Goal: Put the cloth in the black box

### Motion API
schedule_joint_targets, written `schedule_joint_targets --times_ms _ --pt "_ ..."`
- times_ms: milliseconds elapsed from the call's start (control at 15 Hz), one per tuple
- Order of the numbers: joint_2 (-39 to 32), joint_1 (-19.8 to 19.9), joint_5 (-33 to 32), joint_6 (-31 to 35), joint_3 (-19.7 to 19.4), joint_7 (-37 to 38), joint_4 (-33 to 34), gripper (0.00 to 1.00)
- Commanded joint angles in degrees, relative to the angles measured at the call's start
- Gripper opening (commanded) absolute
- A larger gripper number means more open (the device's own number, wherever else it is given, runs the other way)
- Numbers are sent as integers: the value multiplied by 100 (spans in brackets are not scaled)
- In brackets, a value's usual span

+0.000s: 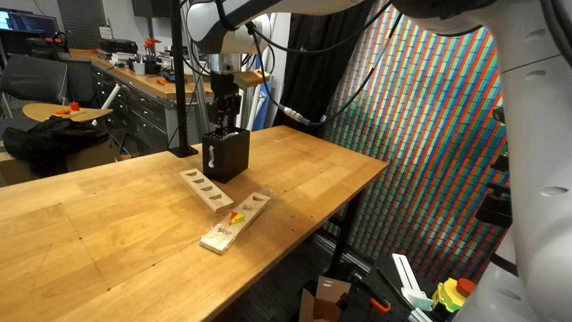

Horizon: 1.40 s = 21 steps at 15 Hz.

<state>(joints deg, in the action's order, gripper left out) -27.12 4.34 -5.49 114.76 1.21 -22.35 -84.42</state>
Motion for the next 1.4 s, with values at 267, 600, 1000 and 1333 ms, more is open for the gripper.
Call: schedule_joint_targets --times_ms 267,600,1000,1333 --pt "648 -103 -340 -147 -44 29 -122 49" --pt "590 -131 -275 -123 -5 -25 -113 9" --pt "490 -119 -164 -73 22 -67 -208 1" --pt "280 -61 -30 -26 41 -118 -262 1"
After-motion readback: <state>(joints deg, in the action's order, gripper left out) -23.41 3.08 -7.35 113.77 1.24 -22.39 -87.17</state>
